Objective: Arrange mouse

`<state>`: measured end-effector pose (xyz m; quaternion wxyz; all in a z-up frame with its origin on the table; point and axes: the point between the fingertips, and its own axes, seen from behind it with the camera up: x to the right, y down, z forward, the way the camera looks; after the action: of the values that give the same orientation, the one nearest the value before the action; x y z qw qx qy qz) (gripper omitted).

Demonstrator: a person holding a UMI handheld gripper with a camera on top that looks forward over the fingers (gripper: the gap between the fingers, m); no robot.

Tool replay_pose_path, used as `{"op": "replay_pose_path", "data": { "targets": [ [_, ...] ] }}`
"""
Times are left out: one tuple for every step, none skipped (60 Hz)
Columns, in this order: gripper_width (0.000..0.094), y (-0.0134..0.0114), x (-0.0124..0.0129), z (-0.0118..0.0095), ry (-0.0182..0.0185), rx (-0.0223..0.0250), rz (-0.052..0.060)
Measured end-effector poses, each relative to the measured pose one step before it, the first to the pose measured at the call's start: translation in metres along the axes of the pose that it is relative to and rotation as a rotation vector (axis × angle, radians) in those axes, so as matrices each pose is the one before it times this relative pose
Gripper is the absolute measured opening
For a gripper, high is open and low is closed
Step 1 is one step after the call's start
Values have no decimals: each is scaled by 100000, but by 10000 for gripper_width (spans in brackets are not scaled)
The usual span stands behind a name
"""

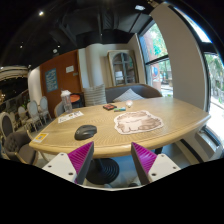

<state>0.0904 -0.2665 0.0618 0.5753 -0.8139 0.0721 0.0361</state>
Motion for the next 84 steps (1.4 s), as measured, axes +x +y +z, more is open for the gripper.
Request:
{"op": "replay_pose_path", "data": {
  "targets": [
    [765,97,-178,20,-495,-393,227],
    [764,1699,-35,42,-665,68,280],
    [765,87,-299,32,-920,-414,149],
    [765,54,-354,62,-1146,-286,18],
    [766,59,-396,69,-1199,-236,-32],
    [765,120,-400,105,-1078,-277,-47],
    [765,95,-402,155,-959,-225,-64],
    [765,118,-402,202,-825,-199,-174],
    [764,105,-413,253,-781,-177,-266],
    [765,72,-452,324,-824,-111,-431],
    [765,-1779,-422,16,-793,-831,-495],
    [766,198,-817,980,-592,93,-444],
    [764,31,-393,427,-607,-240,-303],
    [765,-71,-177,312,-398,-314,-190],
    [762,22,-249,475,-342,-398,-102],
    [762,70,-316,525,-464,-566,-213],
    [764,125,-327,589,-629,-755,-309],
    [762,319,-319,439,-827,-790,-256],
    [763,-12,-679,805,-344,-1151,-36],
    [763,130,-344,600,-525,-1125,42],
    [763,91,-366,586,-654,-1019,106],
    [763,55,-442,617,-922,-806,91],
    [765,6,-469,617,-1085,-609,-58],
    [765,183,-149,416,-1275,-442,-256],
    [763,-113,-598,775,-598,-804,-164],
    [763,83,-249,585,-373,-873,-165],
    [764,211,-114,918,-199,-588,-407],
    [765,-101,-473,406,-9,-689,-361],
    [766,-60,-185,504,-11,-458,-509],
    [765,-82,-159,595,46,-324,-386],
    [766,-107,-170,604,238,-210,-363],
    [766,-113,-92,569,315,-252,-487],
    [765,-49,-59,579,383,-466,-641],
    [765,5,-95,579,450,-742,-658],
    [765,-80,229,1000,108,-710,-703],
    [766,5,-363,341,540,-507,-384],
    [766,-28,-241,525,177,-387,-339],
    [764,-12,-208,541,139,-546,-238],
    [763,53,-186,524,134,-925,-82],
    [772,208,-62,459,506,-1514,228],
    [773,-10,88,469,1079,-946,-250],
    [771,-333,7,656,166,-42,-661],
    [767,-270,8,298,541,537,-656],
    [767,-213,-40,464,559,-2,-545],
    [767,-90,-66,402,494,-464,-155],
    [767,-141,-58,395,596,-375,-22],
    [766,-239,-94,373,550,-83,1],
    [766,-182,-108,364,508,-318,-49],
    [766,-145,-106,371,395,-578,-177],
    [767,-187,-159,386,232,-490,-352],
    [766,-263,-197,524,186,-381,-439],
    [767,-193,-151,401,61,-540,-190],
    [766,-191,-68,395,201,-467,98],
    [765,-173,-66,269,290,-361,88],
    [762,-165,-88,269,561,-232,-45],
    [754,-108,-47,269,591,-272,-346],
    [737,-88,-39,284,670,-352,-722],
    [711,-48,-12,249,649,-325,-945],
    [692,-50,-24,265,601,-188,-1081],
    [689,-203,-90,258,245,257,-335],
    [682,-76,-108,174,313,19,-68],
    [676,-8,-61,170,35,-242,-61],
    [665,-72,-91,54,183,-36,-132],
    [651,14,-76,34,65,-231,-530],
    [640,36,-95,-6,63,-457,-811],
    [628,-17,-52,-30,-67,-233,-902],
    [617,-85,-51,-8,-213,97,-547],
    [608,-36,-96,-7,-500,114,-73],
    [601,-9,-117,5,-695,105,-5],
    [598,-27,-71,52,-568,292,-226],
    [597,10,-79,15,-521,167,-446],
    [596,44,-9,13,-453,156,-859],
    [596,12,-12,-1,-419,220,-837],
    [597,13,-24,-16,-478,164,-300],
    [597,-3,-9,-30,-465,172,248],
    [596,-36,-101,6,-397,38,338],
    [596,-11,0,-36,-500,87,10],
    [597,-4,8,-15,-413,106,-53],
    [597,-10,5,-2,-378,113,125],
    [596,-5,-17,-10,-319,71,150],
    [596,-19,-19,-12,-234,161,-89],
    [596,-45,-3,-13,-138,297,60],
    [595,-18,5,-19,-62,260,375],
    [596,2,2,-7,-12,190,380]
  ]
}}
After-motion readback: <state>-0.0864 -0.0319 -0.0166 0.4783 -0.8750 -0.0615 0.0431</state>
